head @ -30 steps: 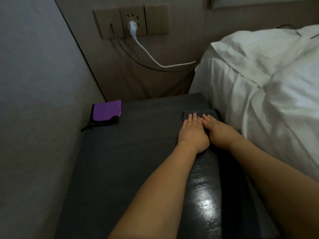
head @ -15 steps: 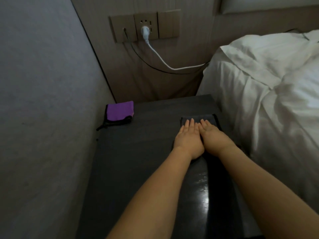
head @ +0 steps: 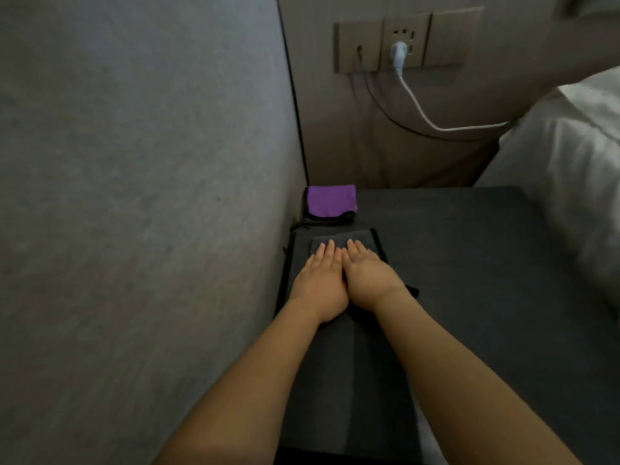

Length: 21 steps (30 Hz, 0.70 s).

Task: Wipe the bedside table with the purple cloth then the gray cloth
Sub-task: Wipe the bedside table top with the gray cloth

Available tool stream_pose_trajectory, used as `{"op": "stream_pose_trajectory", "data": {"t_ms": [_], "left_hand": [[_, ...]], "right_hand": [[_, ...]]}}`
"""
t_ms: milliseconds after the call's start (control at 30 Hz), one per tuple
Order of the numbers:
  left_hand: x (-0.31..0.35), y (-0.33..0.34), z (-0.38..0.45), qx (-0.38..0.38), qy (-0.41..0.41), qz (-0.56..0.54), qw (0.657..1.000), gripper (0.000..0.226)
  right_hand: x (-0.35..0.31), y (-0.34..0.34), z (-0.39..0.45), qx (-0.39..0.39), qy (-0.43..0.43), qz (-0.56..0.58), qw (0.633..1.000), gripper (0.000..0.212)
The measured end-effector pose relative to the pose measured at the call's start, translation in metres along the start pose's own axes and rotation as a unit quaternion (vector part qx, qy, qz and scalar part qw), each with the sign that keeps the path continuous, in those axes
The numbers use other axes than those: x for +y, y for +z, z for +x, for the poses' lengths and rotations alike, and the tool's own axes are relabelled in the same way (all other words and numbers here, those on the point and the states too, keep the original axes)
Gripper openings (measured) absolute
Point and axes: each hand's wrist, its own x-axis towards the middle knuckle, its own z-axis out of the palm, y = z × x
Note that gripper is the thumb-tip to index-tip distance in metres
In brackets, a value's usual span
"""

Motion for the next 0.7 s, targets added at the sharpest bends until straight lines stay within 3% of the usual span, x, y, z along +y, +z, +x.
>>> {"op": "stream_pose_trajectory", "data": {"t_ms": [267, 500, 700], "left_hand": [[-0.049, 0.000, -0.026, 0.001, -0.072, -0.013, 0.997, 0.068], [-0.018, 0.002, -0.021, 0.001, -0.081, -0.016, 0.997, 0.068], [0.045, 0.003, -0.006, -0.013, -0.048, -0.011, 0.999, 0.069]], "right_hand": [[-0.052, 0.009, 0.021, 0.001, -0.072, 0.016, 0.997, 0.056], [-0.021, 0.002, 0.006, -0.010, -0.088, 0.047, 0.995, 0.060], [0.036, -0.006, -0.028, -0.003, -0.040, 0.058, 0.998, 0.062]]}}
